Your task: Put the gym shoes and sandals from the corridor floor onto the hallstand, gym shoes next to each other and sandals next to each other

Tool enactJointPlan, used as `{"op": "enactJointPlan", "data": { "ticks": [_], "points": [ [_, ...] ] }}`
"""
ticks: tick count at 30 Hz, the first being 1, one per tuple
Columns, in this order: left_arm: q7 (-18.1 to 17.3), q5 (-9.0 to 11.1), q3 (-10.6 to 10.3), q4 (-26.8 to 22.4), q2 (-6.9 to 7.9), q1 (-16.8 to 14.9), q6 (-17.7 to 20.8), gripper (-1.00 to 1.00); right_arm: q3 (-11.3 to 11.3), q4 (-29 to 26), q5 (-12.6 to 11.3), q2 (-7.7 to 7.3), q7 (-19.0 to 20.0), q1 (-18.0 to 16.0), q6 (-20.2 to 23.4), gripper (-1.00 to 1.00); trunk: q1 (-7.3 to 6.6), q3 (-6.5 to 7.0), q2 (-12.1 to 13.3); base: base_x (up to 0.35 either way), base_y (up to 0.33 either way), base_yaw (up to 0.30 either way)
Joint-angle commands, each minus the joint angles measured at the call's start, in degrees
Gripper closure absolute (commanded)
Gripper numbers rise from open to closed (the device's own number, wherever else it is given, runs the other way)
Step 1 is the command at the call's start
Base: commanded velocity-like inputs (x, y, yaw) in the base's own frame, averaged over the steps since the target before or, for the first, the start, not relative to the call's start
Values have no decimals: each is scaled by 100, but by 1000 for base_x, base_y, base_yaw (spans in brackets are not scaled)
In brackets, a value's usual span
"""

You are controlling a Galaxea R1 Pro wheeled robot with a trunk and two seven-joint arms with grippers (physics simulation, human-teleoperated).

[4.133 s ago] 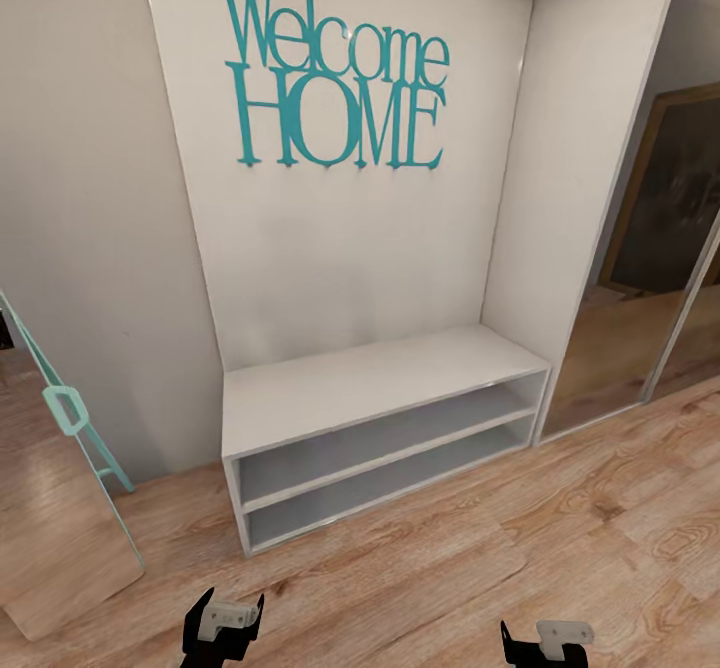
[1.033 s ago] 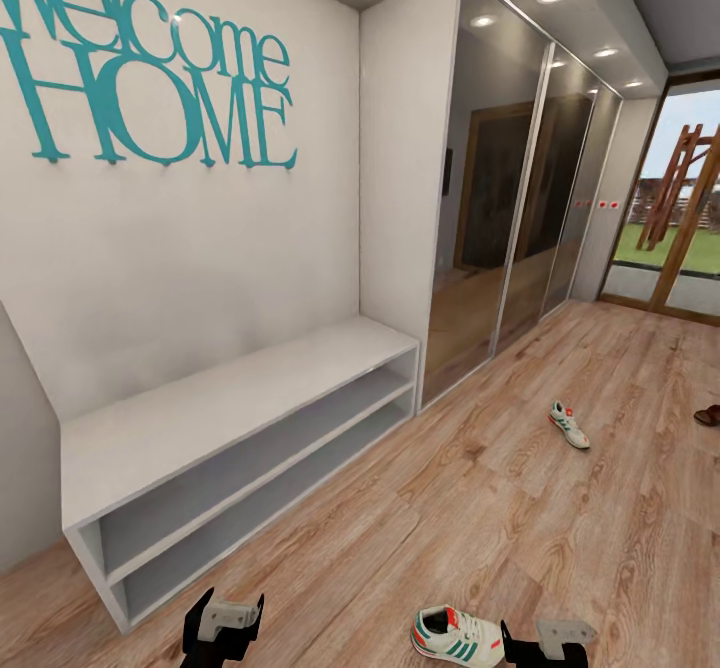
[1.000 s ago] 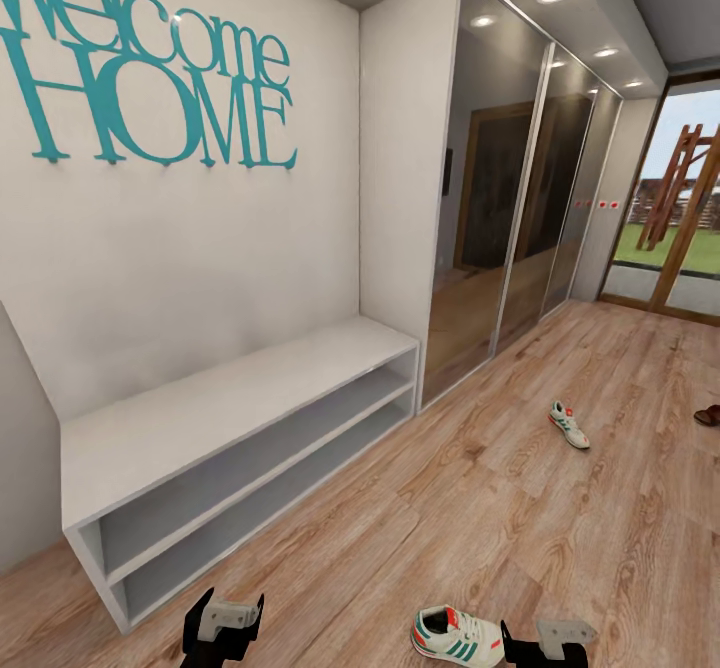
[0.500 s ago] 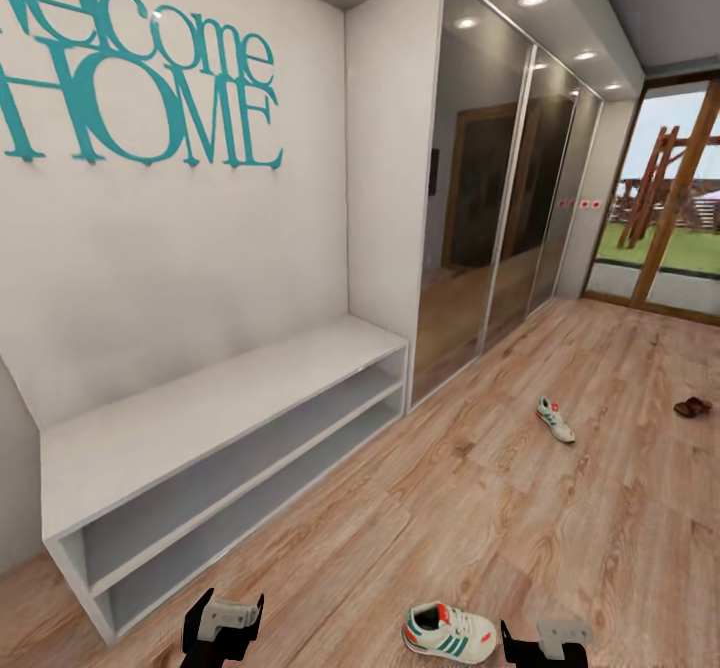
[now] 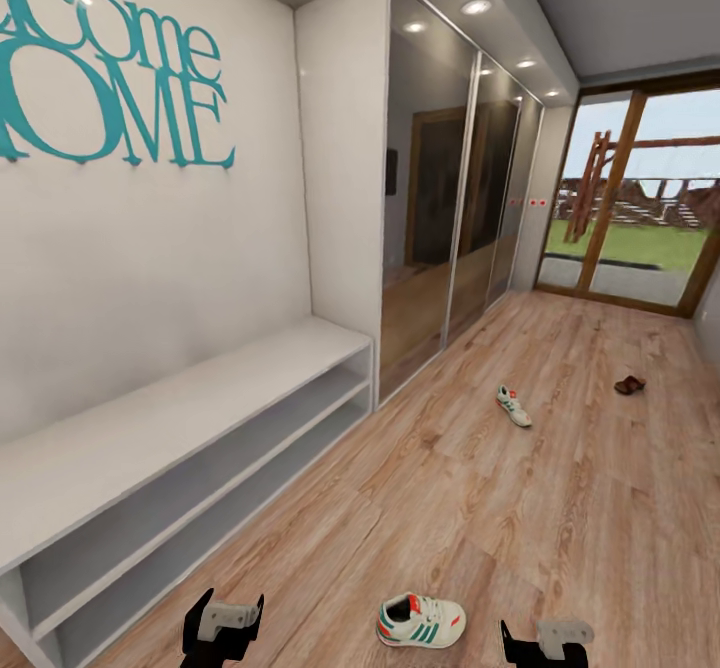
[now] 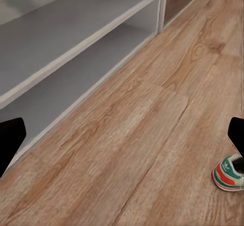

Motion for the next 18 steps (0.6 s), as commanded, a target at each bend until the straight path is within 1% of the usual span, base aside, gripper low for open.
{"op": "enactJointPlan", "data": {
  "ticks": [1,18],
  "points": [
    [11,-13,-17,1,4,-3,-17,-100,1,5,-10,1,-7,-5,-19,-100,0,-6,-3,0,0,-279],
    [11,-13,-24,1,4,-2,-17,-100,4,5,-14,2,-7,-5,-19,-100,0,-6,-3,0,0,-283]
  ]
}}
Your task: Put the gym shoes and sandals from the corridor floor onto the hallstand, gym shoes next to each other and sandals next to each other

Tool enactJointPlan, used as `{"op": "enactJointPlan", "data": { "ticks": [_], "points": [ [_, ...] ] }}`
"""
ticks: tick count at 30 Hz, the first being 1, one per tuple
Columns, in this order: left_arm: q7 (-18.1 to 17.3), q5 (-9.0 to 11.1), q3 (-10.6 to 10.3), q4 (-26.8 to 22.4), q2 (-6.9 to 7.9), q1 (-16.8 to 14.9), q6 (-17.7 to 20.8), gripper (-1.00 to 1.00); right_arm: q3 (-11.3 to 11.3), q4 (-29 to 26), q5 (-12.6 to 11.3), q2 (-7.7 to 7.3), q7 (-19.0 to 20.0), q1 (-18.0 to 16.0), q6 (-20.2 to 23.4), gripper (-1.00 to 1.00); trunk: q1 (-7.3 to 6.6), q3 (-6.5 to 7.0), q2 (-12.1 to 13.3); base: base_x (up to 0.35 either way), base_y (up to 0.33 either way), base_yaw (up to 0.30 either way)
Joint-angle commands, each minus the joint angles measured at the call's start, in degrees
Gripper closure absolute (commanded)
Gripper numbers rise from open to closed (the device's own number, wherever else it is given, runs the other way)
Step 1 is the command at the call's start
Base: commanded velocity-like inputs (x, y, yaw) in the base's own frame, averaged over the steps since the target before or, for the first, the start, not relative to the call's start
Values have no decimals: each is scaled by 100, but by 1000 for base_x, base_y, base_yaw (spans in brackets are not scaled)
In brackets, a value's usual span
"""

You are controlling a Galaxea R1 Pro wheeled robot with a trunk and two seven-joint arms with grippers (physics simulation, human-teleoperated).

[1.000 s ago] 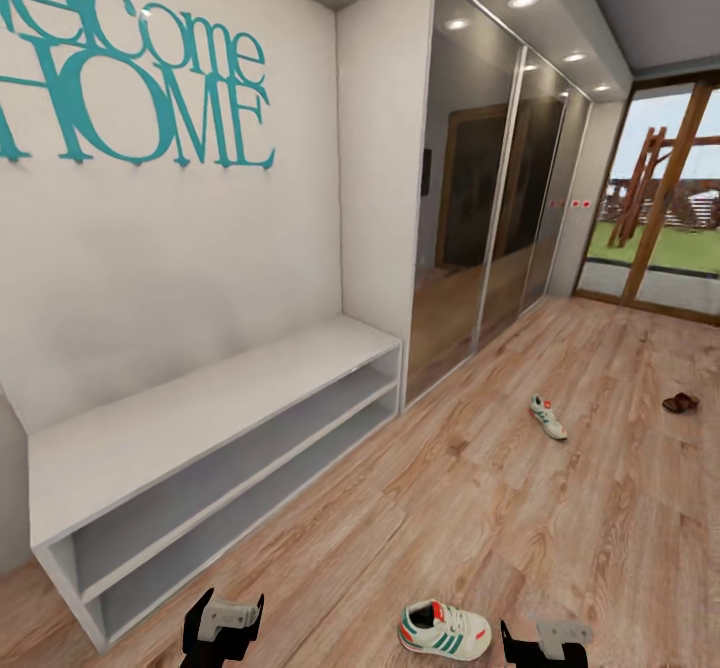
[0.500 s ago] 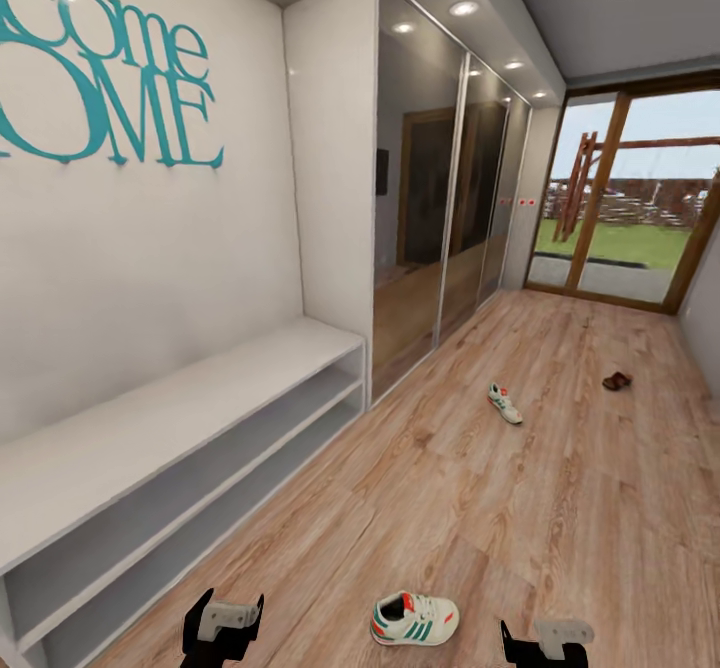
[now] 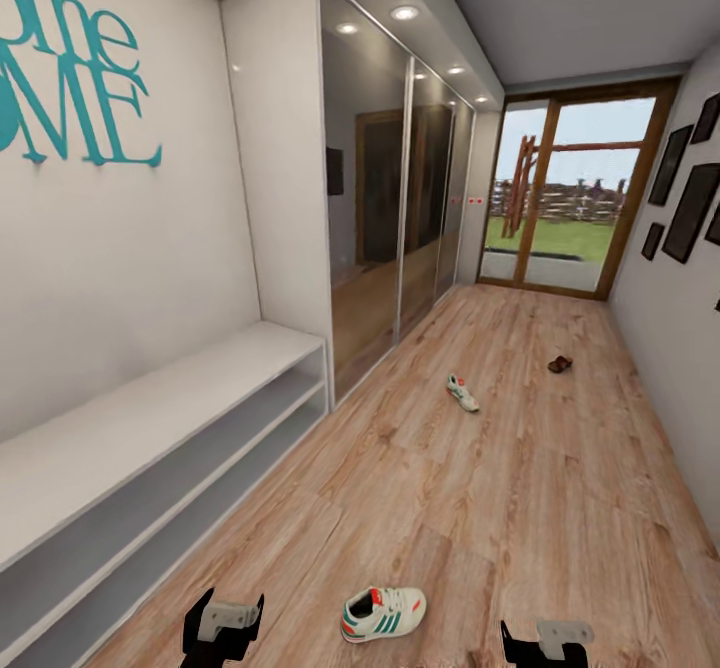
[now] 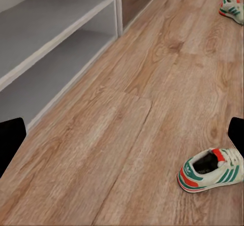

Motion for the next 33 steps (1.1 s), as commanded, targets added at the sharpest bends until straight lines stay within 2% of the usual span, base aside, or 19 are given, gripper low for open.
{"op": "enactJointPlan", "data": {
  "ticks": [1,33],
  "points": [
    [11,-13,-17,1,4,-3,-17,-100,1,5,-9,1,-7,-5,-19,-100,0,-6,-3,0,0,-285],
    [11,-13,-16,1,4,-3,-17,-100,-2,5,-9,1,-7,-5,-19,-100,0,-6,-3,0,0,-285]
  ]
}}
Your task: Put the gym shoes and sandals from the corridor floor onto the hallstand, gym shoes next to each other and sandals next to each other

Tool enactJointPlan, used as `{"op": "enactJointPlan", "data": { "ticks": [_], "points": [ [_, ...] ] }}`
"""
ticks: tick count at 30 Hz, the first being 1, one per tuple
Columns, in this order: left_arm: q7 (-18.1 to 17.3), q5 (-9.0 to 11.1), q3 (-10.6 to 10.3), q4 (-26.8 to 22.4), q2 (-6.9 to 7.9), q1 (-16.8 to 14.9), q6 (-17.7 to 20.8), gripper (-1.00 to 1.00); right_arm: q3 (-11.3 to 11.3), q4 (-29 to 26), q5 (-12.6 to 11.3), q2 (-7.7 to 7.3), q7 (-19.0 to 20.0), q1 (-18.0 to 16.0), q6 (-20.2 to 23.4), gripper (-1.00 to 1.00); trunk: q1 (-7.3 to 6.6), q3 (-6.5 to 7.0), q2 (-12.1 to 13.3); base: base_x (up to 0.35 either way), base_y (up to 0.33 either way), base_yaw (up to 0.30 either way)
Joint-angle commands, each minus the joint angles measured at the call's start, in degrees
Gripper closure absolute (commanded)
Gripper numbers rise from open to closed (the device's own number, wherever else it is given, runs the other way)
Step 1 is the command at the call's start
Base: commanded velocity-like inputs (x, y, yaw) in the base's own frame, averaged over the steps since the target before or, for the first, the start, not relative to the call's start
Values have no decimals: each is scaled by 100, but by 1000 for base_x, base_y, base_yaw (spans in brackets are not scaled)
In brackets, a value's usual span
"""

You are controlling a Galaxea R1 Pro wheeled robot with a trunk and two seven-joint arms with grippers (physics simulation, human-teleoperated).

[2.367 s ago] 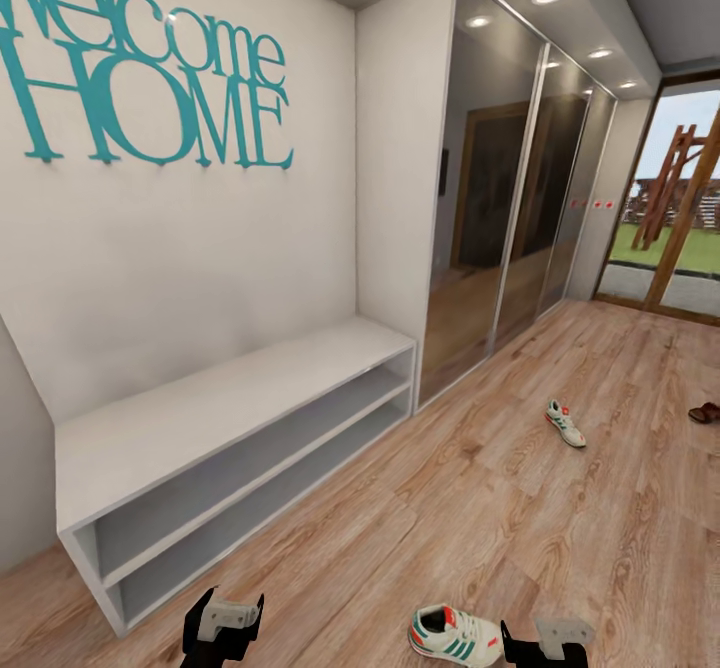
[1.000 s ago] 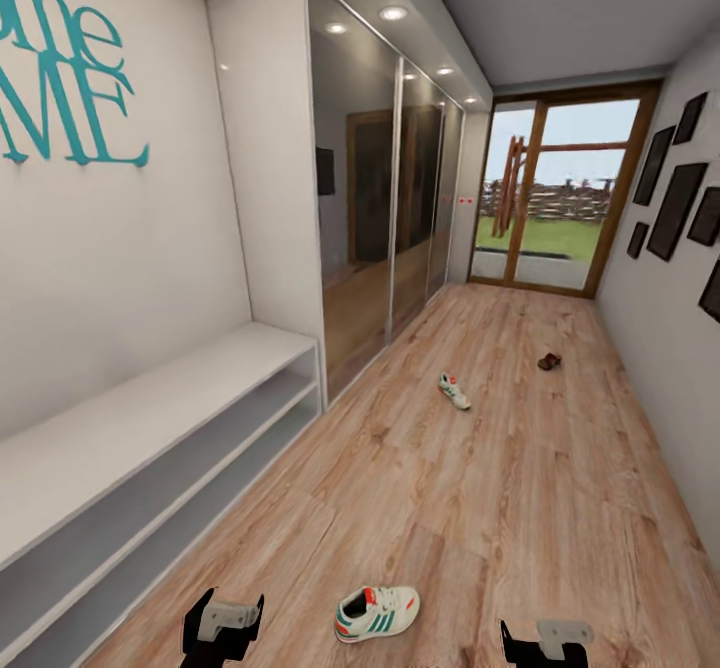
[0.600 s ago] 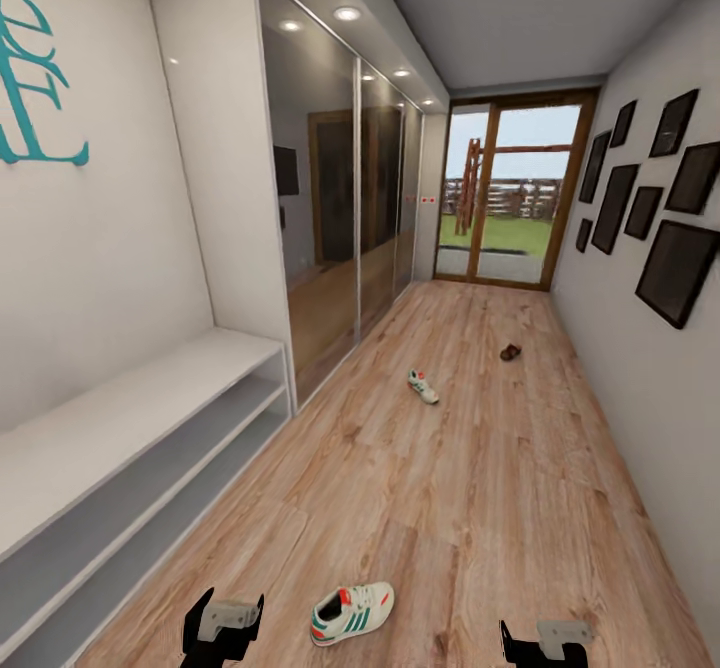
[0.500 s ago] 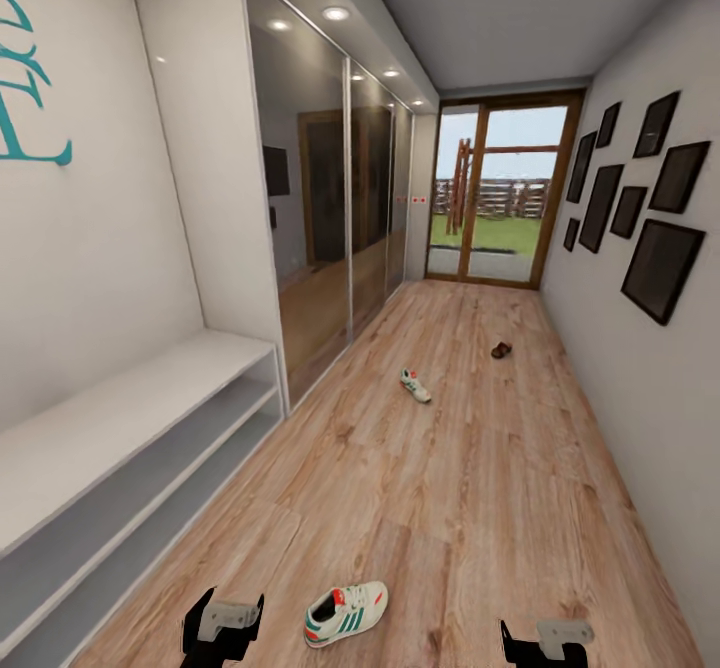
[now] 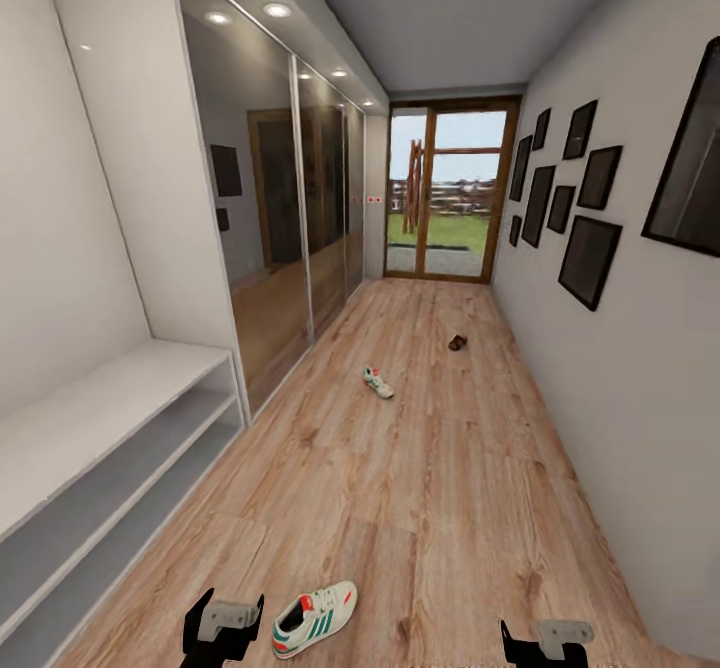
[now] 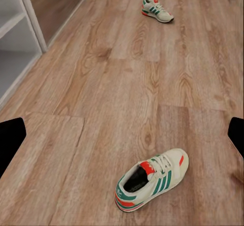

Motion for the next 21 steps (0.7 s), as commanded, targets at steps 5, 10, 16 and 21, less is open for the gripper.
{"op": "enactJointPlan", "data": {
  "ticks": [5,10,16,21],
  "points": [
    [11,-13,-18,1,4,-3,-17,-100,2,5,-9,1,-7,-5,-19,-100,0,-6,-3,0,0,-285],
    [11,-11,-18,1,4,-3,-17,-100,3,5,-9,1,-7,-5,-19,-100,0,-6,-3,0,0,-285],
    [11,-6,-18,1,4,-3,-17,-100,3,5,-9,1,-7,-5,-19,-100,0,-6,-3,0,0,-285],
    [16,-5,-18,1,4,-3,-17,-100,3,5,-9,1,-7,-5,-19,-100,0,-6,-3,0,0,-285]
  ]
}}
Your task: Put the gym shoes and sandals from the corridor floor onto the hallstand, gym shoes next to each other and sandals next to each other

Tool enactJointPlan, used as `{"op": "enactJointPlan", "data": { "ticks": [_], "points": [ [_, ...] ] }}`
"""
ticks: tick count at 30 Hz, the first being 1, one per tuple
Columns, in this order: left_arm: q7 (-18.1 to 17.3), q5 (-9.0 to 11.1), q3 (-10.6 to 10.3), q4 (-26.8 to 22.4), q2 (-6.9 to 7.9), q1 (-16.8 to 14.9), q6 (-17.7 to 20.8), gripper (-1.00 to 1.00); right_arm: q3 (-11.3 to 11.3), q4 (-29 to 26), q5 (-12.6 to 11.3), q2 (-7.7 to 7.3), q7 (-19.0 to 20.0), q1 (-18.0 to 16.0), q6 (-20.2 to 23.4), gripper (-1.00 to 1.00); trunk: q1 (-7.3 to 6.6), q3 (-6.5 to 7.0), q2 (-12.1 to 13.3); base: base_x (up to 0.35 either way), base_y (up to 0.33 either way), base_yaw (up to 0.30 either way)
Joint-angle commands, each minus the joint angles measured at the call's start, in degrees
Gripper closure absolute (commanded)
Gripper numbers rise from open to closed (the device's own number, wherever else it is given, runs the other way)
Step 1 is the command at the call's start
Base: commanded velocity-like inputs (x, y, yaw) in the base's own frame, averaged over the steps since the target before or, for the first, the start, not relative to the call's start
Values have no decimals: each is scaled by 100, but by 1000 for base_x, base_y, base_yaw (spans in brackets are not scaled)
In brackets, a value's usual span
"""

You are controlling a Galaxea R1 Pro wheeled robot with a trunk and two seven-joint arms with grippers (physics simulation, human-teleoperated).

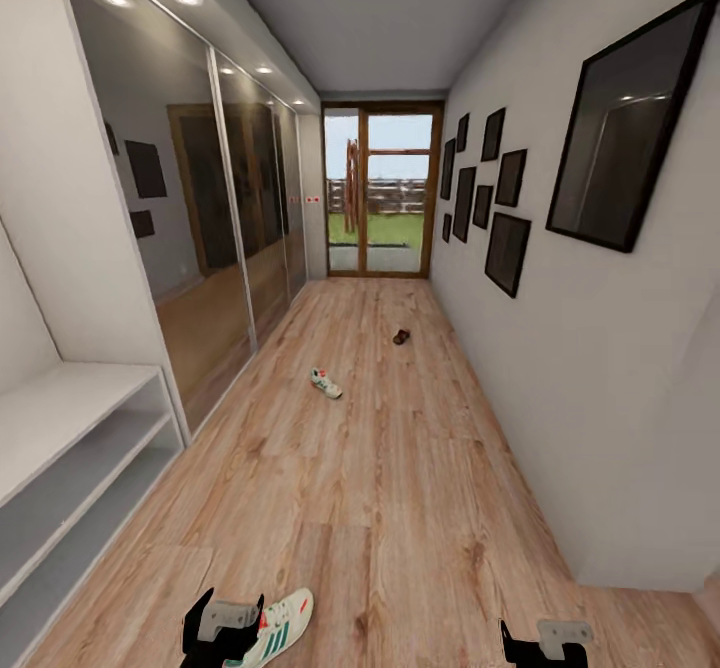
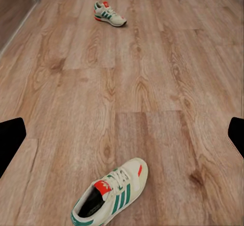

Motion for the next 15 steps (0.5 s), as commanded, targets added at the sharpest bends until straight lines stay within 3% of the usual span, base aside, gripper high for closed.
{"op": "enactJointPlan", "data": {
  "ticks": [1,15],
  "points": [
    [11,-12,-17,1,3,-3,-17,-100,1,5,-9,1,-7,-5,-19,-100,0,-6,-3,0,0,-285],
    [11,-24,-25,1,-4,-3,-17,-100,1,5,-9,1,-7,-5,-19,-100,0,-6,-3,0,0,-285]
  ]
}}
